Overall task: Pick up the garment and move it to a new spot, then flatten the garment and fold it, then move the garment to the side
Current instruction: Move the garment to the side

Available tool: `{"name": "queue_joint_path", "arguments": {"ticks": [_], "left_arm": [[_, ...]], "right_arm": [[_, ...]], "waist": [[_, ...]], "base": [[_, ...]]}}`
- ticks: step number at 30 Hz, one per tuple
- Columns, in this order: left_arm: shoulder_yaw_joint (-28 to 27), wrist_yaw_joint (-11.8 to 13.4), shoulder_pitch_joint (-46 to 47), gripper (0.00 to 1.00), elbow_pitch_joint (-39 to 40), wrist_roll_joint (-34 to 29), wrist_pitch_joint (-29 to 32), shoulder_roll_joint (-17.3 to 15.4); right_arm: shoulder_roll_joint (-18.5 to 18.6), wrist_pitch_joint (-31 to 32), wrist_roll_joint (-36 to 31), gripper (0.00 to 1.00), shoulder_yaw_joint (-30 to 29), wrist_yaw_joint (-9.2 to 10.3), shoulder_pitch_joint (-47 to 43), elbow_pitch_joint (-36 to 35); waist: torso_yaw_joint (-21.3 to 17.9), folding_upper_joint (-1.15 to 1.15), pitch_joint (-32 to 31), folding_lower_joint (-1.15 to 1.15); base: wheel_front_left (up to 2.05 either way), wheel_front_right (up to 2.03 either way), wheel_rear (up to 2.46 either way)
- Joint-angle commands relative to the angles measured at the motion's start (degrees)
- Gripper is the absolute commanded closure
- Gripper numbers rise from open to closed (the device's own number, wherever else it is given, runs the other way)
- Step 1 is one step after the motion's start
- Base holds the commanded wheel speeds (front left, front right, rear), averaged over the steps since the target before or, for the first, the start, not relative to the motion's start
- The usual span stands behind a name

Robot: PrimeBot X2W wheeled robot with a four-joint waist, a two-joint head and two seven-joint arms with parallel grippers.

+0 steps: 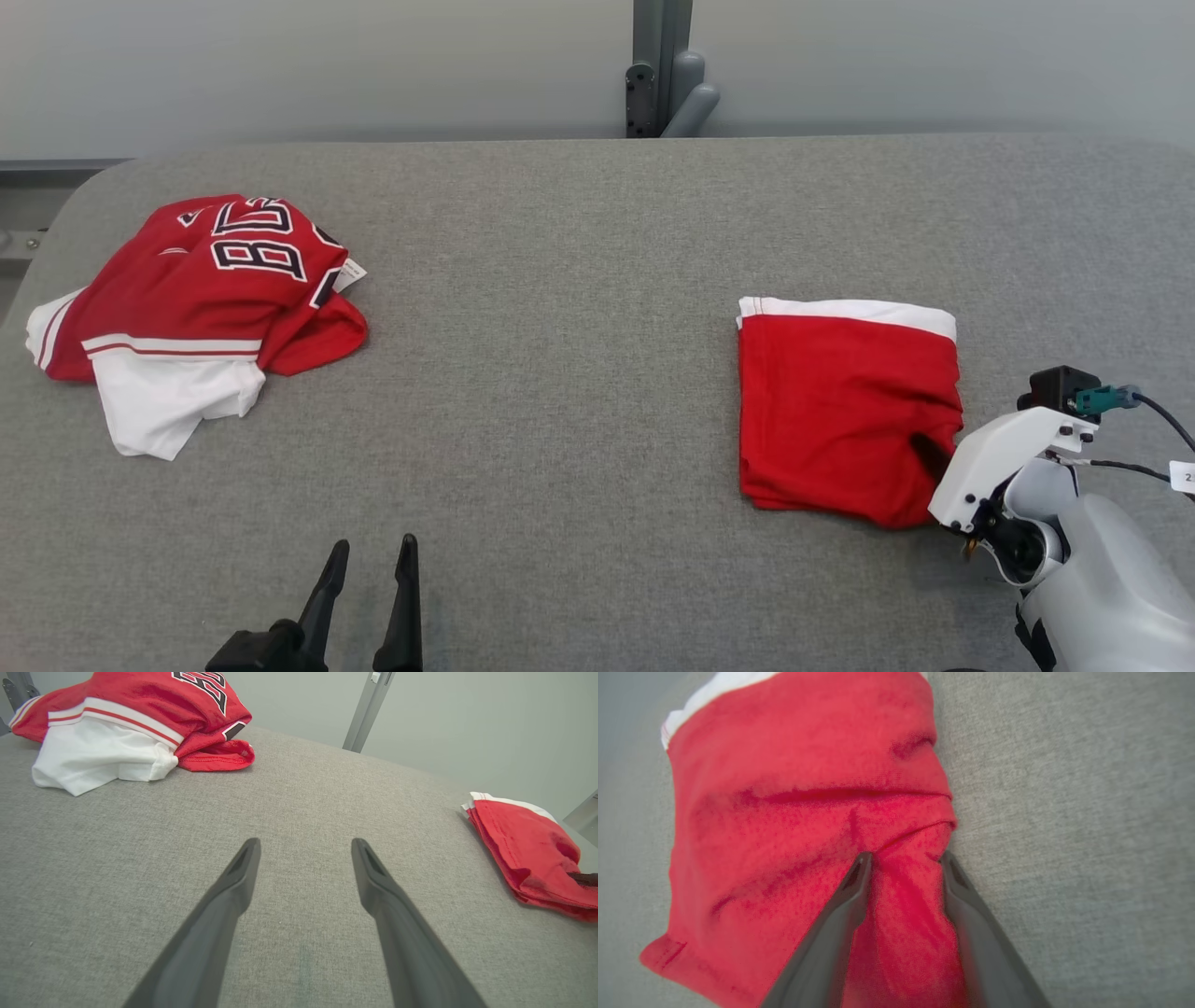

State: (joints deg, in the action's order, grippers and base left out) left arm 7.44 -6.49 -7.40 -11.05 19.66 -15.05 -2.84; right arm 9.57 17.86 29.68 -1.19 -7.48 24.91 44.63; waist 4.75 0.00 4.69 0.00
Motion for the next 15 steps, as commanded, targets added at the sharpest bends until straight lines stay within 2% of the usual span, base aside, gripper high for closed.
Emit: {"name": "queue_joint_path", "arguments": {"ticks": [1,7,12,15], "left_arm": [[0.07,0.21,0.92,0.00,0.14,0.39,-0.17,-0.13],[-0.58,0.08,2.24,0.00,0.77,-0.40,-0.17,-0.13],[-0.90,-0.50,5.13,0.00,0.58,-2.28,-0.17,-0.90],[-0.16,-0.73,7.29,0.00,0.33,-2.97,-0.17,-1.40]], "right_arm": [[0.04,0.14,1.75,1.00,0.58,-0.01,0.27,0.33],[4.22,-2.97,4.51,1.00,4.24,0.03,4.48,0.47],[8.54,-6.89,1.53,1.00,6.51,0.02,10.37,2.91],[10.63,-10.26,-0.69,1.00,5.84,0.02,13.83,5.80]], "waist": [[-1.02,0.00,0.44,0.00],[-6.09,0.00,3.66,0.00],[-10.81,0.00,7.97,0.00],[-12.16,0.00,9.84,0.00]], "base": [[0.00,0.00,0.00],[0.00,0.00,0.00],[0.00,0.00,0.00],[0.00,0.00,0.00]]}}
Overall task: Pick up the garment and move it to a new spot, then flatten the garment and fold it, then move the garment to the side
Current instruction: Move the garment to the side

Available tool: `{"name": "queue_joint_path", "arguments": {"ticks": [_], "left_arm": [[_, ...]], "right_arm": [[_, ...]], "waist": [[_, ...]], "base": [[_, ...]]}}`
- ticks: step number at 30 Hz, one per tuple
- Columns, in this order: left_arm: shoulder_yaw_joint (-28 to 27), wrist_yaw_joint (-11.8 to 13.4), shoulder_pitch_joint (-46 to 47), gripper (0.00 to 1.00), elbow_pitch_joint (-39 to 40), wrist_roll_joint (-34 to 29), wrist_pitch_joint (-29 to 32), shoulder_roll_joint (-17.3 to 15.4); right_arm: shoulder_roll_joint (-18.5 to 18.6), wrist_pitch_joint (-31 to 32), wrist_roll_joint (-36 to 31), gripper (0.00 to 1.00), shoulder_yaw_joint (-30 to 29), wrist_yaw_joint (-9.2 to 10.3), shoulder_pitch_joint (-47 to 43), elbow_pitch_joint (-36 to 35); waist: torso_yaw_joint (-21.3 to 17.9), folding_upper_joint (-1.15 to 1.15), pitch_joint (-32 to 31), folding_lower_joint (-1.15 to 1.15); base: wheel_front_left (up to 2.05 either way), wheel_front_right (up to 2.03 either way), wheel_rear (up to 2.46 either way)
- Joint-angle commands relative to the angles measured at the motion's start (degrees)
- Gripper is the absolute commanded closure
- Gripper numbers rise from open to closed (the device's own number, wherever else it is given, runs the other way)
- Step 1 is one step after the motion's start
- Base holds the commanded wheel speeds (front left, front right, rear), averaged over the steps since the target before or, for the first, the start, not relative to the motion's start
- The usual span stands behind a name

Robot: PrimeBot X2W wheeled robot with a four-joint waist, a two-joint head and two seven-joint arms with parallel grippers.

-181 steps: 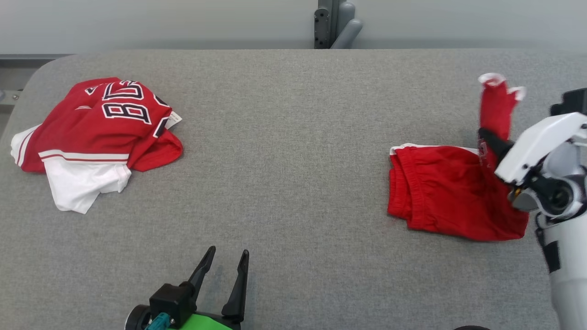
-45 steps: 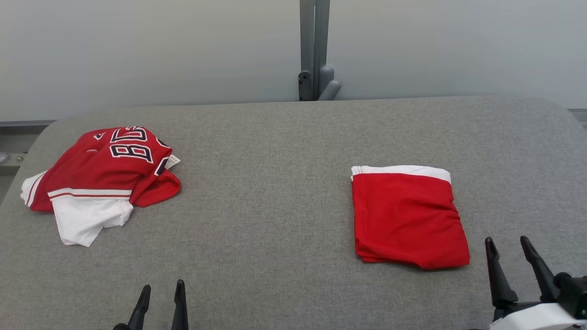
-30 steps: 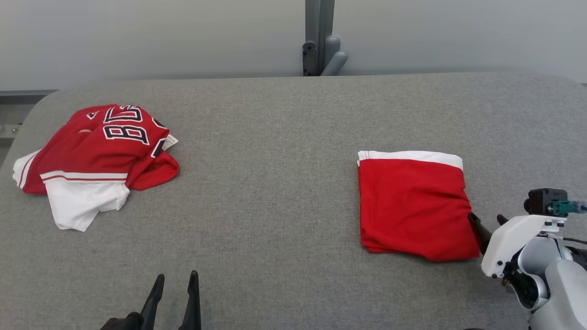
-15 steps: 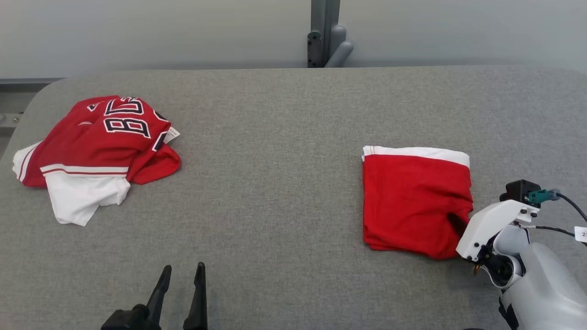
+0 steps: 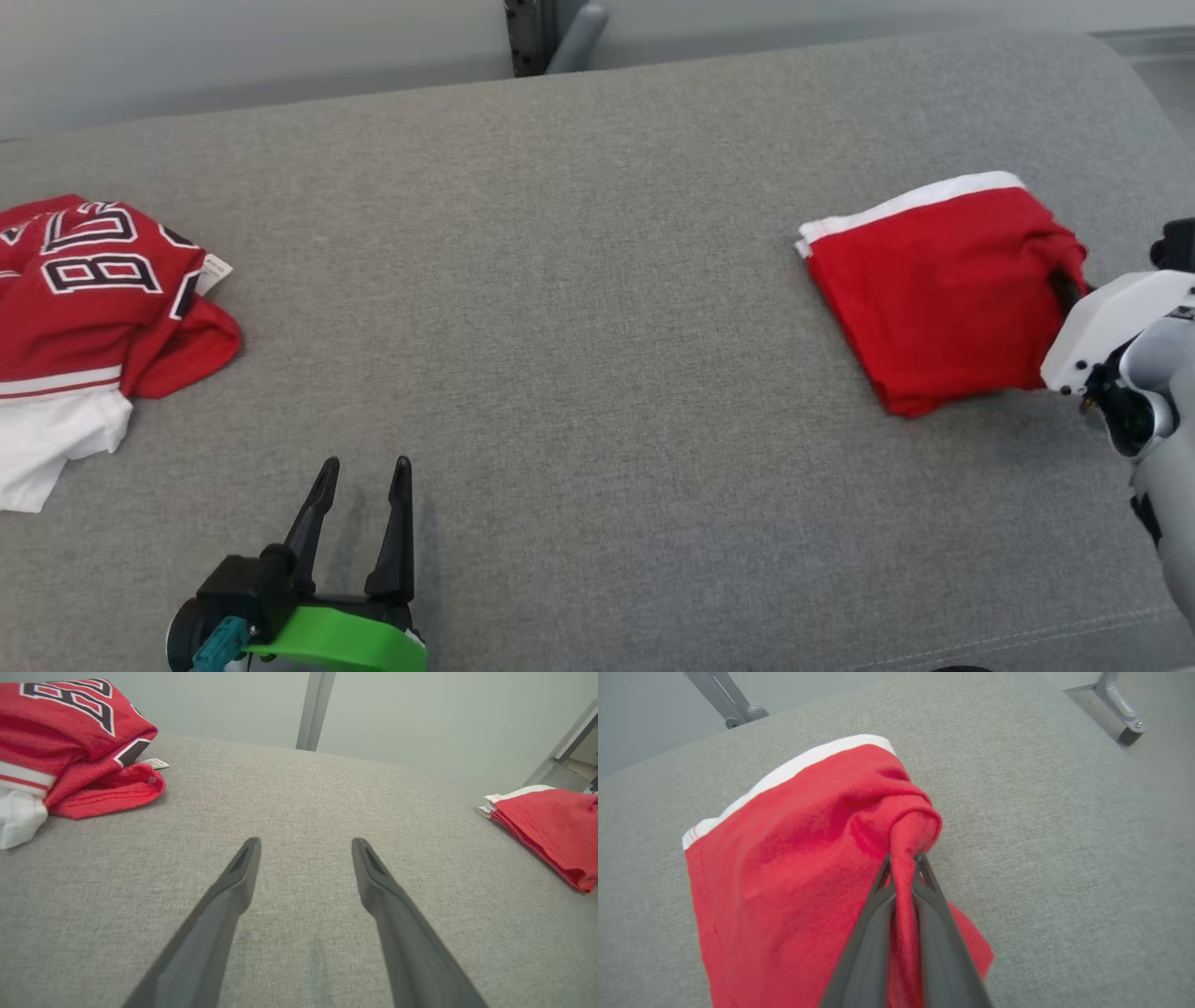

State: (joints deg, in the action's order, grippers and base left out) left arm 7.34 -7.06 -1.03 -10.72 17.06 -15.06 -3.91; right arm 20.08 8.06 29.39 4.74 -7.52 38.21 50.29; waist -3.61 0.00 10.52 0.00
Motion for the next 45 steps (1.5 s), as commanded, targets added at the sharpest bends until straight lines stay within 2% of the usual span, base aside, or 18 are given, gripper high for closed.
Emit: {"name": "queue_joint_path", "arguments": {"ticks": [1,12,18,19,20,26,29,32,36,45], "left_arm": [[0.26,-0.24,1.51,0.00,0.01,-0.43,-0.16,-0.37],[2.52,-0.44,1.89,0.00,-0.79,0.25,-0.16,-0.93],[2.92,-0.48,1.84,0.00,-0.62,0.43,-0.16,-1.17],[2.95,-0.48,2.02,0.00,-0.61,0.50,-0.16,-1.13],[2.77,-0.48,2.38,0.00,-0.52,0.64,-0.16,-1.05],[1.84,-0.48,3.11,0.00,-0.79,0.93,-0.16,-0.47],[1.13,-0.49,2.76,0.00,-0.98,1.38,-0.16,-0.07],[0.51,-0.49,1.82,0.00,-0.82,1.95,-0.16,0.27],[-0.60,-0.50,0.24,0.00,-0.60,2.92,-0.16,0.65],[-2.24,0.02,-4.91,0.00,0.55,5.60,-0.16,0.91]], "right_arm": [[0.61,-1.53,-0.84,1.00,-0.71,0.07,1.47,1.39],[6.98,-12.27,-10.24,1.00,-6.56,0.07,9.80,15.53],[9.31,-19.51,-16.70,1.00,-8.97,0.07,13.13,19.43],[9.41,-20.95,-18.25,0.06,-9.46,0.07,13.53,19.54],[9.46,-22.41,-20.91,0.00,-11.52,0.07,14.15,19.97],[8.15,-23.28,-28.39,0.00,-17.49,0.07,15.39,19.35],[6.37,-23.26,-30.37,0.00,-20.40,0.07,14.61,15.00],[4.31,-23.24,-31.50,0.00,-22.59,0.07,11.33,7.74],[0.85,-23.25,-29.69,0.00,-24.59,0.07,4.41,-3.53],[-7.18,-23.26,-23.87,0.00,-22.97,0.07,-21.51,-31.32]], "waist": [[-3.99,0.00,4.45,0.00],[-2.63,0.00,6.75,0.00],[-1.66,0.00,7.22,0.00],[-1.53,0.00,7.31,0.00],[-1.40,0.00,7.53,0.00],[-1.68,0.00,8.17,0.00],[-1.88,0.00,7.44,0.00],[-1.87,0.00,5.80,0.00],[-1.20,0.00,2.00,0.00],[1.84,0.00,-5.59,0.00]], "base": [[0.00,0.00,0.00],[0.00,0.00,0.00],[0.00,0.00,0.00],[0.00,0.00,0.00],[0.00,0.00,0.00],[0.00,0.00,0.00],[0.00,0.00,0.00],[0.00,0.00,0.00],[0.00,0.00,0.00],[0.00,0.00,0.00]]}}
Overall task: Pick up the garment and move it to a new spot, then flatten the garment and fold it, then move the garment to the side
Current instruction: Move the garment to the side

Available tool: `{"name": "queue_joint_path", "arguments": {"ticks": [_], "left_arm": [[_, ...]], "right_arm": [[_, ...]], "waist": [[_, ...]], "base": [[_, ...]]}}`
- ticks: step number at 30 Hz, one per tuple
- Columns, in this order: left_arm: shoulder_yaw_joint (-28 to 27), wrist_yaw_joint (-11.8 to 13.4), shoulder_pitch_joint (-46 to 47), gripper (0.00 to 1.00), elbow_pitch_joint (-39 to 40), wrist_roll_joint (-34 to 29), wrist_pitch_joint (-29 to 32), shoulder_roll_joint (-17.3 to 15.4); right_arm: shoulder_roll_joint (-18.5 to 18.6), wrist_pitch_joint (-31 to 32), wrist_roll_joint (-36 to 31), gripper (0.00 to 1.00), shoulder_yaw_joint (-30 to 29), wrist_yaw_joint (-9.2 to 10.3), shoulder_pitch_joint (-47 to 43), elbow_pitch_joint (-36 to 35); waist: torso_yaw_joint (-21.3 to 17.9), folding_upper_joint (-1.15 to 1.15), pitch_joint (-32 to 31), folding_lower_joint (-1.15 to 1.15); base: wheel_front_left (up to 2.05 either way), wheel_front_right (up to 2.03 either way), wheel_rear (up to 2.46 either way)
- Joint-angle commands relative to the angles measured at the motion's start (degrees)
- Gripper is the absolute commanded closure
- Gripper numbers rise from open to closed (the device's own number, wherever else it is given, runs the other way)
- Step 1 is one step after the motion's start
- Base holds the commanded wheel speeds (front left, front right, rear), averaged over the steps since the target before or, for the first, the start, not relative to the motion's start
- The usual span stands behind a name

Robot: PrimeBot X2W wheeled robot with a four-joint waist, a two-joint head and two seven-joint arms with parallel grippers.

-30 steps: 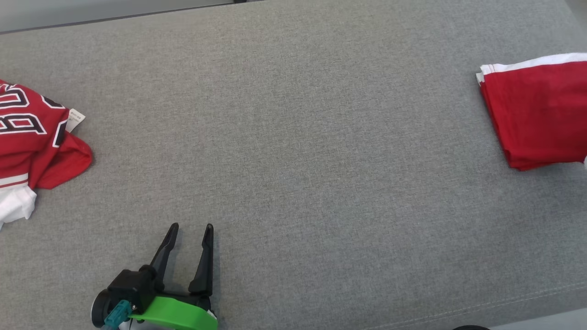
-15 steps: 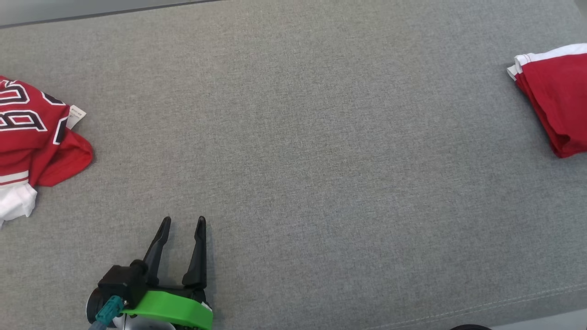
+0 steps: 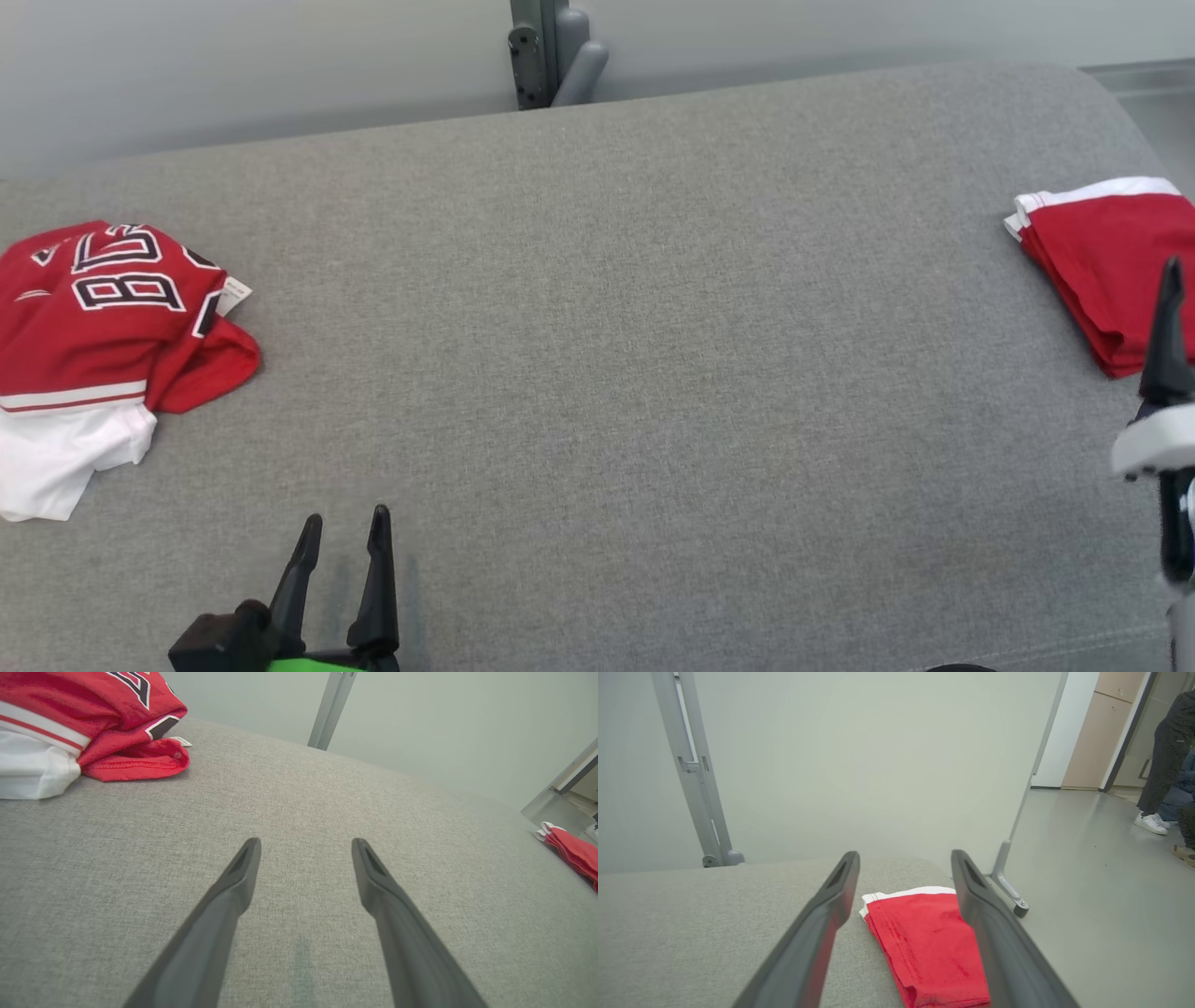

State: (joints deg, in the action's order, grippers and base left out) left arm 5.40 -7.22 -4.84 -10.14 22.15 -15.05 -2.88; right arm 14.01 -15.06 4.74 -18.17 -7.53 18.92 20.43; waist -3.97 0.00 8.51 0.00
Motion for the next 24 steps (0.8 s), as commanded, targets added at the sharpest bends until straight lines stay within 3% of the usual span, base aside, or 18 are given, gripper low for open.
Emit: {"name": "queue_joint_path", "arguments": {"ticks": [1,5,11,24], "left_arm": [[-0.48,0.25,-1.66,0.00,0.05,0.65,-0.17,-0.11],[-1.26,0.32,-3.18,0.00,-0.13,0.96,-0.17,-0.08],[-0.62,-0.06,-2.82,0.00,-1.24,-0.62,-0.17,-0.11],[1.14,-0.30,-0.98,0.00,-2.50,-2.16,-0.17,-0.15]], "right_arm": [[-2.23,-0.15,0.96,0.00,0.34,0.08,-4.95,-4.05],[-4.76,-0.15,0.94,0.00,5.67,0.08,-14.20,-9.81],[-8.25,-0.15,1.87,0.00,12.15,0.09,-23.22,-11.58],[-10.86,-0.15,1.73,0.00,15.97,0.09,-25.93,-10.09]], "waist": [[2.44,0.00,-4.05,0.00],[3.11,0.00,-5.29,0.00],[5.36,0.00,-7.59,0.00],[6.00,0.00,-9.43,0.00]], "base": [[0.00,0.00,0.00],[0.00,0.00,0.00],[0.00,0.00,0.00],[0.00,0.00,0.00]]}}
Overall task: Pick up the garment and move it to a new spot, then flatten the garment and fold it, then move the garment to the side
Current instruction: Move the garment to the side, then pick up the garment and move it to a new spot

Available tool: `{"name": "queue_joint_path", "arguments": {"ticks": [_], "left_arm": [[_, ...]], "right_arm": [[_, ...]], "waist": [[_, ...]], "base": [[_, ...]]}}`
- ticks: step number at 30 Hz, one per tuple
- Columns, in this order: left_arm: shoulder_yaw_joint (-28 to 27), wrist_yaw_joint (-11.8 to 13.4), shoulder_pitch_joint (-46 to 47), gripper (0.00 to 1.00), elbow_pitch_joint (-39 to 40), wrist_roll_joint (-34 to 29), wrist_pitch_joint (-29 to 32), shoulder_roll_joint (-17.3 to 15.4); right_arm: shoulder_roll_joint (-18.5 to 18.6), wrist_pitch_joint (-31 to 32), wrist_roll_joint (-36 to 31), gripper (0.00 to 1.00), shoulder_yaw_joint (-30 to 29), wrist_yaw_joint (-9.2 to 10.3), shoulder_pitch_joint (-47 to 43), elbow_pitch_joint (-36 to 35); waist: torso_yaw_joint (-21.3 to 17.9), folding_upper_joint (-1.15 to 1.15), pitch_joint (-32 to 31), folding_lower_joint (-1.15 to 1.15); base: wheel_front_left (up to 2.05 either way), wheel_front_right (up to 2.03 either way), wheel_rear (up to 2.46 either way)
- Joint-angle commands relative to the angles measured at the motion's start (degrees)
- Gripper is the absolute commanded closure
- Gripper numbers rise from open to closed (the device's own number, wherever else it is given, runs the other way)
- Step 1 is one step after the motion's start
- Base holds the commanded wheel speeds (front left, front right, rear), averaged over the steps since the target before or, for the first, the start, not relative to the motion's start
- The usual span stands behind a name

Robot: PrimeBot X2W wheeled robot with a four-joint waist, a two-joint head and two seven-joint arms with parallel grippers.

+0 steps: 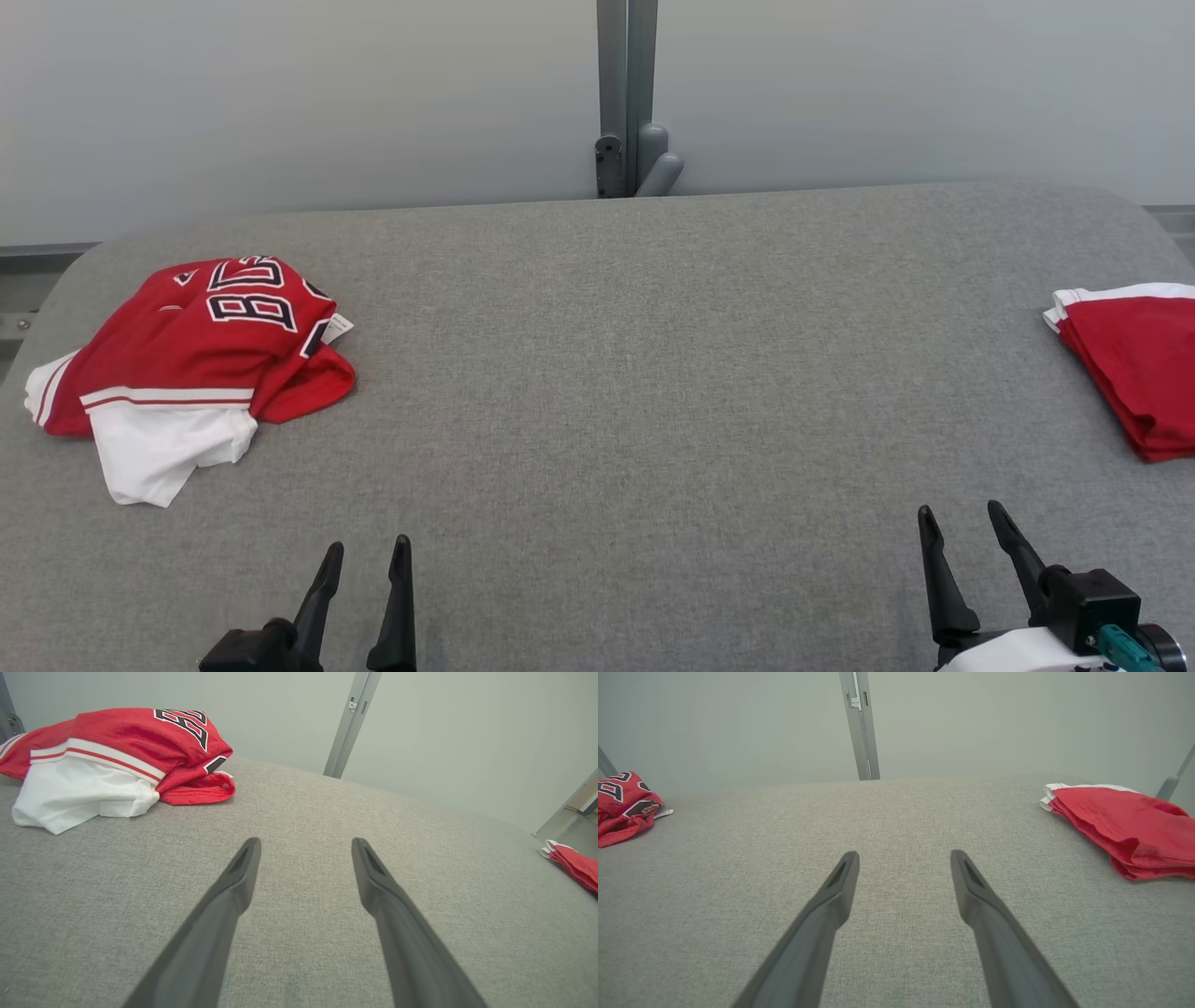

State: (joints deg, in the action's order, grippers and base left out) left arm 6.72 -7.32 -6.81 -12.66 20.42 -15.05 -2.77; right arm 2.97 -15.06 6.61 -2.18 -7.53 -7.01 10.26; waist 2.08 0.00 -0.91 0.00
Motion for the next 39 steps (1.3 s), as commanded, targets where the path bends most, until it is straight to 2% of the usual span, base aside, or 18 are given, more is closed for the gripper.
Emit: {"name": "queue_joint_path", "arguments": {"ticks": [1,19,25,28,35,36,39], "left_arm": [[-0.16,-0.21,1.09,0.00,-0.01,-0.25,-0.17,-0.26],[0.35,-0.22,1.41,0.00,-0.47,-0.66,-0.17,-0.24],[0.67,-0.22,1.90,0.00,-0.48,-0.76,-0.17,-0.25],[0.51,-0.22,1.81,0.00,-0.49,-0.80,-0.17,-0.23],[-0.52,-0.22,0.41,0.00,-0.89,-1.38,-0.17,-0.24],[-0.52,-0.22,0.41,0.00,-0.89,-1.38,-0.17,-0.24],[-1.58,-0.22,-0.47,0.00,-0.86,-1.50,-0.16,-0.28]], "right_arm": [[0.13,-0.15,-0.16,0.00,0.00,0.09,0.23,0.19],[-0.04,-0.16,1.16,0.00,1.07,0.09,0.69,0.24],[-0.04,-0.16,0.82,0.00,1.20,0.09,0.42,-0.25],[-0.03,-0.16,0.67,0.00,1.52,0.09,-0.08,-0.38],[-0.03,-0.16,1.67,0.00,2.86,0.09,-0.61,-0.61],[-0.03,-0.16,1.67,0.00,2.86,0.09,-0.61,-0.61],[-0.04,-0.16,2.03,0.00,3.44,0.09,0.08,-0.67]], "waist": [[-0.14,0.00,-0.06,0.00],[-0.66,0.00,0.01,0.00],[0.70,0.00,-0.09,0.00],[3.20,0.00,-0.33,0.00],[14.54,0.00,-1.54,0.00],[14.54,0.00,-1.54,0.00],[19.27,0.00,-2.00,0.00]], "base": [[0.00,0.00,0.00],[0.00,0.00,0.00],[0.00,0.00,0.00],[0.00,0.00,0.00],[0.00,0.00,0.00],[0.00,0.00,0.00],[0.00,0.00,0.00]]}}
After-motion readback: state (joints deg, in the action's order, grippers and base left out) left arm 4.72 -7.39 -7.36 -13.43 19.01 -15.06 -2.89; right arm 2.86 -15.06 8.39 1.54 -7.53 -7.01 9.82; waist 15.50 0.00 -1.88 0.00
